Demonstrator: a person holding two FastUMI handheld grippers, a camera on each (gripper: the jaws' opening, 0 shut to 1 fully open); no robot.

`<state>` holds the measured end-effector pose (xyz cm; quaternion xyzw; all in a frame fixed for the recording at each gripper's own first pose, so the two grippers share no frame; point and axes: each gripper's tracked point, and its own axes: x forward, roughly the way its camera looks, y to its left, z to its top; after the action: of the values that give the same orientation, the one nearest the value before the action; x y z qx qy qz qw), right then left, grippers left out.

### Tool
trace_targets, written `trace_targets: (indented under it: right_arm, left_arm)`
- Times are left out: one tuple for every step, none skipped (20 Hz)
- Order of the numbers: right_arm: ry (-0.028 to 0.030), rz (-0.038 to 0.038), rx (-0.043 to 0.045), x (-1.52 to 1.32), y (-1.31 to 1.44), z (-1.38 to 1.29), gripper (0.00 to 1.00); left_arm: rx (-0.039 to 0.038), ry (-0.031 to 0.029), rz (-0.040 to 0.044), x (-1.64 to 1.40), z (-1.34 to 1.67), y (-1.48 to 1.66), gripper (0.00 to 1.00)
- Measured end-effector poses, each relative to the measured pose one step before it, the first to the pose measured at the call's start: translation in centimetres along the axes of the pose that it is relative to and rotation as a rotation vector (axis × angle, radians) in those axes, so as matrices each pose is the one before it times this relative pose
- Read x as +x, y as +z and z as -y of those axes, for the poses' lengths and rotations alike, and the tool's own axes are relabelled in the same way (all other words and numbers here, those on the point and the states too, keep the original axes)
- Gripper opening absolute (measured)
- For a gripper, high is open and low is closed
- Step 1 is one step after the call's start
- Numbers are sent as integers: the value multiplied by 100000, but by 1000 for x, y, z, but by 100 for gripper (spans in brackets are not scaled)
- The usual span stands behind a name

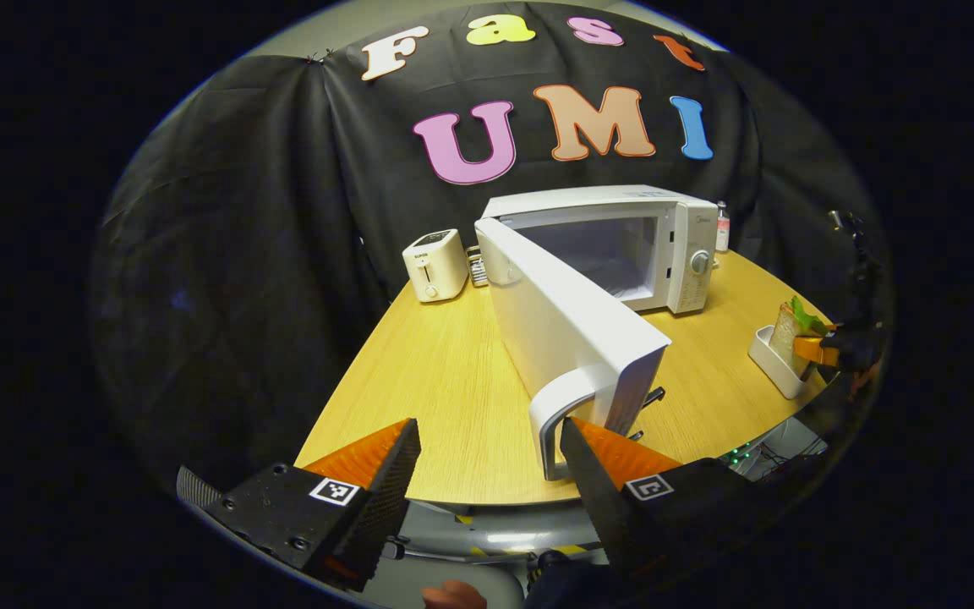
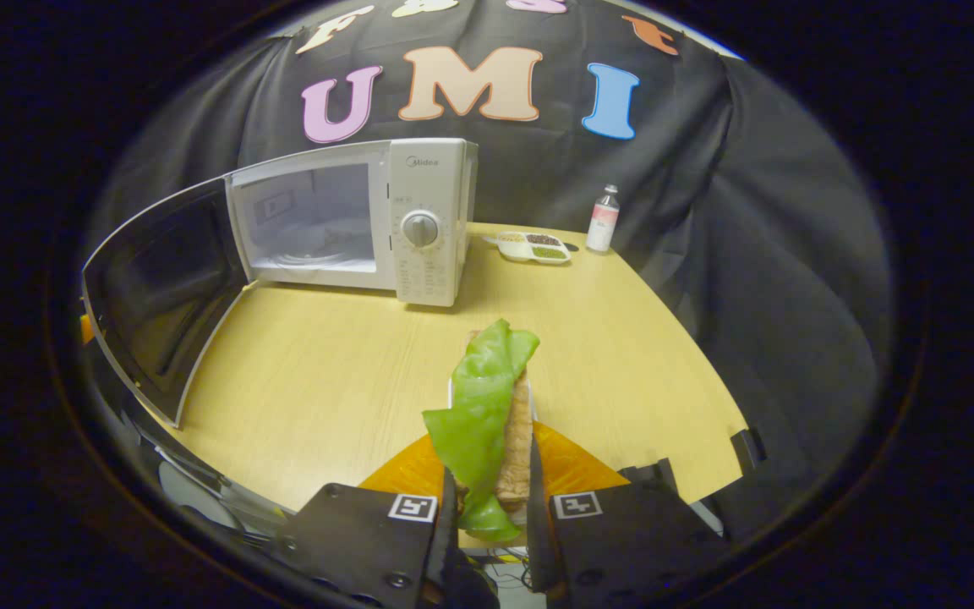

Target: Open the microwave oven with the left hand, put the food in, and close the microwave oven.

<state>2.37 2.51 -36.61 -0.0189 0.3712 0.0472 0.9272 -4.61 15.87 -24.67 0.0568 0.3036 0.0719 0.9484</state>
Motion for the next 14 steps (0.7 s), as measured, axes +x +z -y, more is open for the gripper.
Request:
trace_targets:
  right_arm:
    - [262,892,-171,-103,487,-81,36]
    - [400,868,-62,-65,538,112,36]
    - [1255,435,667,-80,549,-183,36]
    - [571,1443,1140,-165,671,-180,36]
    - [149,1073,621,-31,742,-103,35]
    - [335,1009,374,-54,656,-95,29]
    - [1056,1172,1004,28,779,-373,29]
    - [1054,895,1169,79,700,-489,29]
    - [1124,1142,1054,16,926,-517,29]
    - [1461,1413,946,17,906,-654,29]
    - [1873,1452,822,13,1047,-851,29]
    - [2051,1213,629,27,816,-967,29]
    - [1943,1079,689,158,785,-908,29]
    - [2254,806,1150,165,547,-1008,29]
  left_arm:
    - [414,-1441,387,-39,254,-20,98]
    - [807,-724,229,-229,170,-78,98]
    - [782,-854,-93,-82,30,-70,98]
    - [881,-953,35,-69,147,-131,98]
    - [973,-825,-352,-83,136,-157,98]
    - [788,-656,-219,-187,57,-174,98]
    - [275,-235,169,-198,-108,106,98]
    - [95,-488,605,-278,-3,61,98]
    - [106,-465,686,-321,61,213,98]
    - [222,-416,672,-206,-109,230,98]
    - [28,-114,817,-293,-54,282,98]
    - [-870,-465,1377,-353,-147,493,98]
    - [-855,-32,1154,-334,-172,479,98]
    - [-1123,-356,1250,-321,-113,495,98]
